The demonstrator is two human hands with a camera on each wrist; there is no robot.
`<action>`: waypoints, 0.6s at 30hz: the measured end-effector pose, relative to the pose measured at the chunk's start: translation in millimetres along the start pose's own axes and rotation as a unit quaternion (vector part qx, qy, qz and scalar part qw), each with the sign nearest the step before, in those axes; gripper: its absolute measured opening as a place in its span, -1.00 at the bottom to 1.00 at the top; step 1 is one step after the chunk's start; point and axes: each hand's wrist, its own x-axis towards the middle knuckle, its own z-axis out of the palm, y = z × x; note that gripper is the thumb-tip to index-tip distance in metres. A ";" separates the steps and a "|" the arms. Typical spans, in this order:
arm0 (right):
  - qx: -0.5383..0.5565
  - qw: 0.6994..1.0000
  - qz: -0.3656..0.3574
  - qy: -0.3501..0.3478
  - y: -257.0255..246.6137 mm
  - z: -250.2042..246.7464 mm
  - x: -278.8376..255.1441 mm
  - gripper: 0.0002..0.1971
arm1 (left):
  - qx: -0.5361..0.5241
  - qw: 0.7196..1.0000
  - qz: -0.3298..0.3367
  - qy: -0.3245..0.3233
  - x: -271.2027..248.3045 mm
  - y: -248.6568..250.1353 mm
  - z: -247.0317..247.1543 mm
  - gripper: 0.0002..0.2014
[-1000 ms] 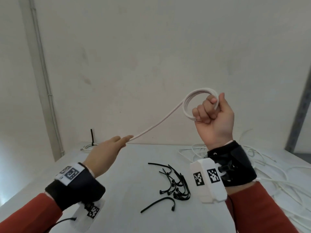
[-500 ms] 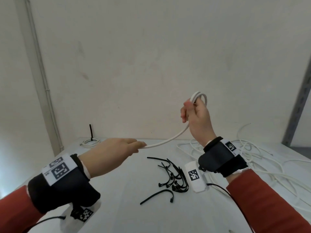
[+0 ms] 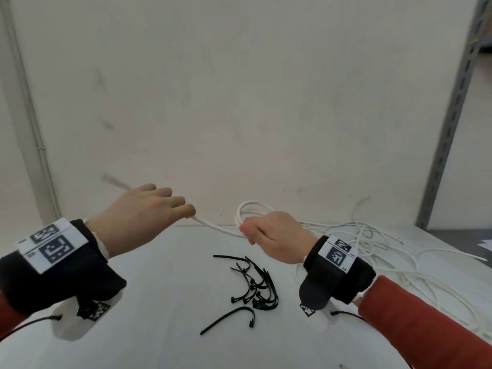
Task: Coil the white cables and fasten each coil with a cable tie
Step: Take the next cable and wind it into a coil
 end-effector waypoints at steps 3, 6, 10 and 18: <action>0.265 0.963 0.054 0.015 -7.1 -0.6 -0.7 -0.41 | -0.016 0.999 -0.047 0.000 5.9 -2.5 2.2 -0.56; 0.466 0.879 0.099 0.036 -17.1 -5.2 2.4 -0.36 | -0.130 0.986 -0.101 0.006 5.9 0.2 10.1 -0.65; 0.603 0.787 0.114 0.062 -28.2 -5.4 12.0 -0.38 | -0.403 0.890 -0.215 0.014 3.0 23.2 18.6 -0.75; 0.740 0.651 0.140 0.092 -46.1 9.0 35.8 -0.34 | -0.643 0.636 -0.402 0.145 21.3 66.6 13.5 -0.58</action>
